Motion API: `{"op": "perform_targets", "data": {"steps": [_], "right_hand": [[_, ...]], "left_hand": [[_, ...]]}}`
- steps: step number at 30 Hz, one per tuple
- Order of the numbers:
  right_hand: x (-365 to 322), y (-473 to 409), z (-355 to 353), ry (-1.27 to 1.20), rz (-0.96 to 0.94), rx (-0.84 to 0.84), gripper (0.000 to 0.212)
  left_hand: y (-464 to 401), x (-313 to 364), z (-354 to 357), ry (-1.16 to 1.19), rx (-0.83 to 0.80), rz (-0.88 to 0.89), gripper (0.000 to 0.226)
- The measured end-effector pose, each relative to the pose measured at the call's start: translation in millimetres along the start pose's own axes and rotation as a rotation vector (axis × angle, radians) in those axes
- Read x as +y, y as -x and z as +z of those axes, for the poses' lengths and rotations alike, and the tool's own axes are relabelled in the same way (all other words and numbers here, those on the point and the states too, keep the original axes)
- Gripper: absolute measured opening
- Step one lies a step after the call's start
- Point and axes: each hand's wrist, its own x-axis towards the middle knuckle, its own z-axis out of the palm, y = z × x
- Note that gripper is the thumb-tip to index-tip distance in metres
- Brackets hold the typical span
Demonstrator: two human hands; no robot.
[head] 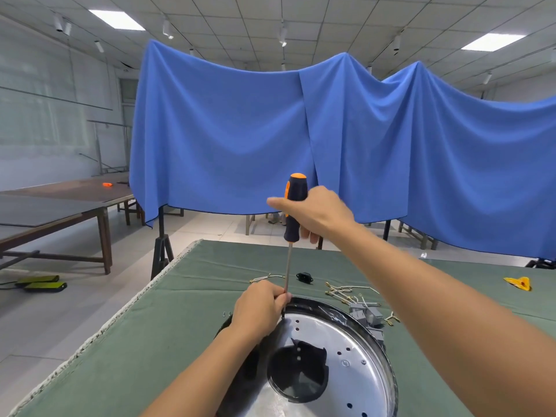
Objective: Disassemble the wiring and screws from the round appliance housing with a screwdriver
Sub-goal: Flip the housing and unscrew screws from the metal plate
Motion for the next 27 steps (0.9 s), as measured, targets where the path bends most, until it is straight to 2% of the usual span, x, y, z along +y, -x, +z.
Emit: {"op": "perform_targets", "data": {"steps": [3,5,8,11,14,17,20,22,25,27], "right_hand": [[-19,-5,-17,0.18,-0.051,0.154,0.03],[-30,-4,-21,0.34,-0.069,0.124,0.017],[-46,-5,-24,0.544,-0.033,0.065,0.014],[-63,-8,-29,0.727,0.081,-0.035,0.009],[-69,-13,-22,0.908,0.09,-0.027,0.013],[-66,-21,-21,0.876,0.039,-0.044,0.018],[-59,-27,-36,0.746,-0.033,-0.183,0.027],[-57,-28,-43,0.677,-0.082,-0.283,0.031],[-59,-25,-43,0.531,-0.096,-0.383,0.025],[-63,-19,-43,0.603,-0.06,-0.397,0.027]], "left_hand": [[-1,1,0,-0.01,0.007,0.003,0.046],[-1,2,0,-0.023,0.019,0.009,0.047],[1,2,1,-0.008,0.01,0.027,0.043],[3,2,2,-0.029,0.009,0.035,0.042],[2,1,3,-0.03,0.046,0.039,0.047],[2,-2,4,-0.032,0.039,0.059,0.035],[5,-2,5,-0.096,0.02,0.087,0.013],[5,-3,5,-0.104,0.03,0.086,0.015],[5,-2,4,-0.108,0.023,0.074,0.02],[5,-1,5,-0.116,0.013,0.074,0.021]]}}
